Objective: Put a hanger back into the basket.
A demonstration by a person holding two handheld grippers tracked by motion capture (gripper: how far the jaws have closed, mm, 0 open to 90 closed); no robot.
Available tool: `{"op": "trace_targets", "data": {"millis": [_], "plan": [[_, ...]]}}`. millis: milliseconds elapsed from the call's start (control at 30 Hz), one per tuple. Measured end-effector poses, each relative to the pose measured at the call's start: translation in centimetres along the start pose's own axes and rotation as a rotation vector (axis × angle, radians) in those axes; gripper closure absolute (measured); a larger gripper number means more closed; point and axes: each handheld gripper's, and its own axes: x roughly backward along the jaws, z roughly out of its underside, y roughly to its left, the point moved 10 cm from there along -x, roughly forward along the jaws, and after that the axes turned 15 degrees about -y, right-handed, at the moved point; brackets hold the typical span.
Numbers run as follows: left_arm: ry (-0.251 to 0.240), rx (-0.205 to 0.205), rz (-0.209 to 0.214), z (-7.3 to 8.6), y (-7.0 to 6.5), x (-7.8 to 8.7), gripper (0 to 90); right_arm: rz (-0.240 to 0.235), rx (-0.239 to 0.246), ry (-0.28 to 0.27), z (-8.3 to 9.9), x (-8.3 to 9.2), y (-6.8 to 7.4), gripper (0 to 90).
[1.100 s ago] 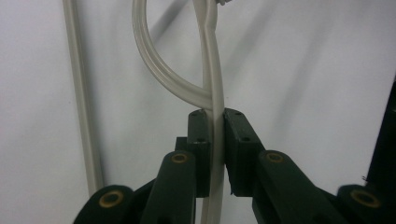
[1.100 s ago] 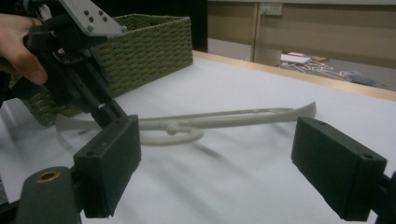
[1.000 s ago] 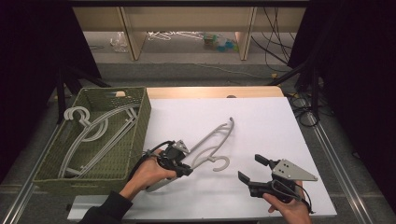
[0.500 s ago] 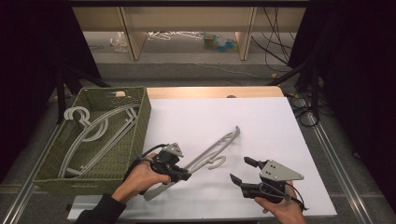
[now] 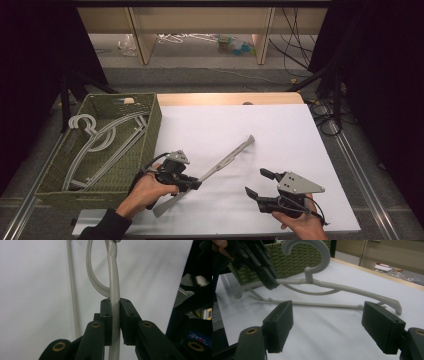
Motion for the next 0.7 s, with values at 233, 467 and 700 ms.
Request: {"op": "trace_targets", "data": {"millis": [233,467,700], "plan": [[0.045,-0.073,-0.058,-0.3,0.9,0.9,79.5,0.009,0.0,-0.007,-0.1,0.1,-0.1,25.1],[0.062,-0.104,-0.138,-0.4,1.9,1.2,78.5,0.01,-0.009,-0.007,-0.1,0.1,-0.2,24.5],[0.063,-0.14,-0.192,-0.6,2.8,0.8,78.1,0.011,-0.01,-0.006,-0.1,0.1,-0.2,24.3]]}}
